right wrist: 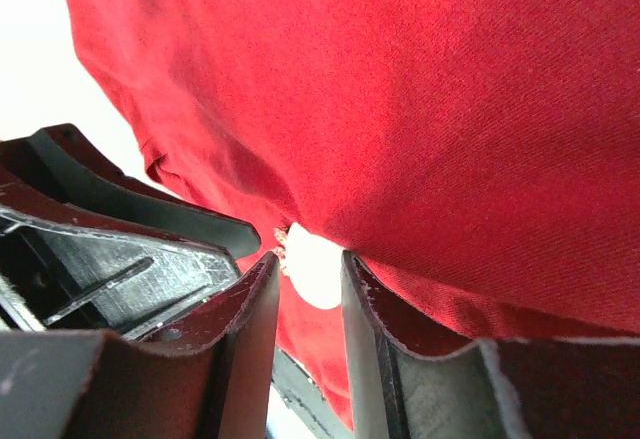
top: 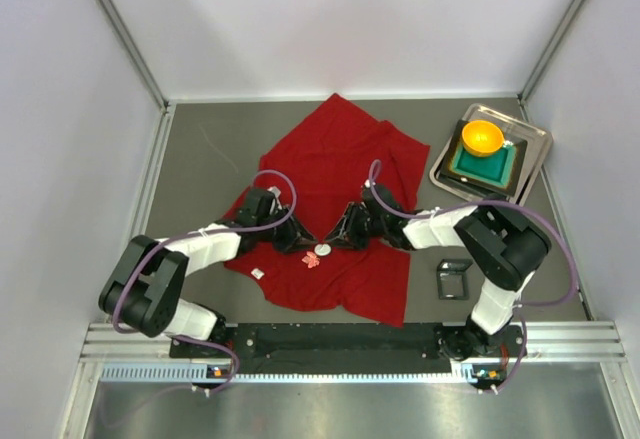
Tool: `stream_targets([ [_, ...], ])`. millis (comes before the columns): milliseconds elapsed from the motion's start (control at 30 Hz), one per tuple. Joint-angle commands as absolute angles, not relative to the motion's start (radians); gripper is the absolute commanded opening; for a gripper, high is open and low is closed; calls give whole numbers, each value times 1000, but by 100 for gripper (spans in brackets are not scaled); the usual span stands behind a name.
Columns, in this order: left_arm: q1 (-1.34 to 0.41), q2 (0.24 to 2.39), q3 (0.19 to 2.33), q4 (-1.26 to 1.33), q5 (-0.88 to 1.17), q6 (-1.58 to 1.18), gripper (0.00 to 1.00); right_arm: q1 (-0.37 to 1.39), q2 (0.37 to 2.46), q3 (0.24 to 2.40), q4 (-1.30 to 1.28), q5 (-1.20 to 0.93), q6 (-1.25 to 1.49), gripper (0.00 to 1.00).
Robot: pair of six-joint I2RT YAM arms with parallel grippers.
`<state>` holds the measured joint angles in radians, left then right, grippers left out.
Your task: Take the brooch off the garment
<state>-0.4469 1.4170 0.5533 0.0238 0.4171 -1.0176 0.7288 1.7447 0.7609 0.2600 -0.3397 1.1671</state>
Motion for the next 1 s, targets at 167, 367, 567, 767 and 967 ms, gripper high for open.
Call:
stream_targets([
  [167, -465, 1491, 630, 45, 419, -899, 33, 762, 1770, 749, 316, -330, 1189, 31],
  [367, -480, 1531, 689, -48, 416, -822, 33, 762, 1759, 701, 360, -336, 1187, 31],
  [567, -482, 1542, 669, -15, 426, -842, 27, 764, 1758, 673, 414, -354, 1209, 32],
  [767, -480, 1519, 649, -22, 410, -828, 17, 765, 1761, 641, 491, -382, 1249, 32],
  [967, -485, 1480, 594, 24, 388, -830, 18, 767, 1805, 592, 639, -402, 1336, 31],
])
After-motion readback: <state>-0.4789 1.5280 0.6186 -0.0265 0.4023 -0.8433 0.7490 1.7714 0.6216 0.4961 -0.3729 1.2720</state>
